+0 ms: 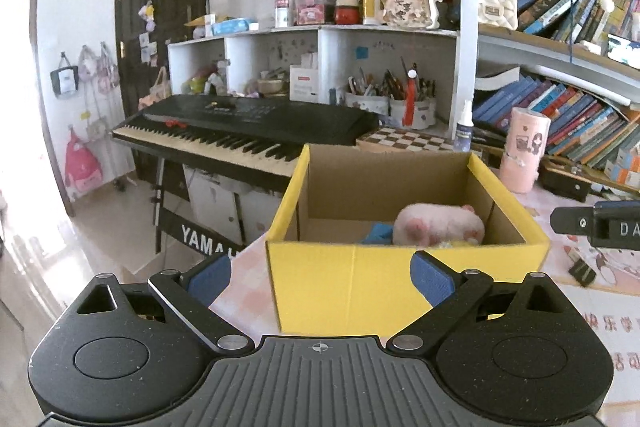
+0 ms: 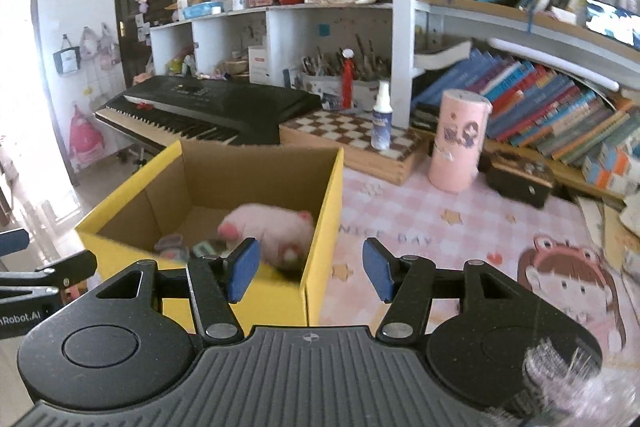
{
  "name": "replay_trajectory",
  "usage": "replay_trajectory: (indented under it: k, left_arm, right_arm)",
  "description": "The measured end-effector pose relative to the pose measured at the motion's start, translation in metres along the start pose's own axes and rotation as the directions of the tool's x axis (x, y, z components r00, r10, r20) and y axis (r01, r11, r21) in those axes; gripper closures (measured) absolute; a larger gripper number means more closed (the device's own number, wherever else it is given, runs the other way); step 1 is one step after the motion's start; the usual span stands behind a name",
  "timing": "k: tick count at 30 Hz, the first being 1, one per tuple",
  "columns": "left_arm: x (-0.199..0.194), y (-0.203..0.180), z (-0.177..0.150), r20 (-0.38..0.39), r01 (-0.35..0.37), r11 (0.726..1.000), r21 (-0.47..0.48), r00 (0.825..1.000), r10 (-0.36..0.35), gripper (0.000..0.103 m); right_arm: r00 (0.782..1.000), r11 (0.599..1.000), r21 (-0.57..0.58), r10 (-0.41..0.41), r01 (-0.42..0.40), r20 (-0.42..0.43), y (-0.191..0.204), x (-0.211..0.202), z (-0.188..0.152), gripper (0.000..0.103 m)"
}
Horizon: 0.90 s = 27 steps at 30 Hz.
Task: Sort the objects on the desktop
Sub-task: 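Withdraw both open tools up out of the yellow box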
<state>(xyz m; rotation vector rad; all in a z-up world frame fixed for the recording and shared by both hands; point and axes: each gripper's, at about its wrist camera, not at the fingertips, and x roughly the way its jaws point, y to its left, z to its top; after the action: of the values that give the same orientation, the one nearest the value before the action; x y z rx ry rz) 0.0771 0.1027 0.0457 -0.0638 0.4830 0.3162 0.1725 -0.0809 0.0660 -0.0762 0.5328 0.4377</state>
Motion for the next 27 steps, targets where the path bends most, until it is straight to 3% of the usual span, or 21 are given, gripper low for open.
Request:
replay_trajectory:
  k: [14,27]
  left_arm:
    - [-0.044,0.01,-0.033,-0.033,0.043,0.998,0.035,0.999,-0.042,0.005]
    - [-0.069,0.015,-0.061,-0.089,0.069,0.996,0.062,0.994,-0.064,0.005]
  right_arm:
    - [0.998,0.998,0.035,-0.044,0.045,-0.039,0.029,-0.058,-0.064,0.048]
    - [0.995,0.998,0.02,-0.057,0.059,-0.077,0.054,-0.086,-0.108,0.048]
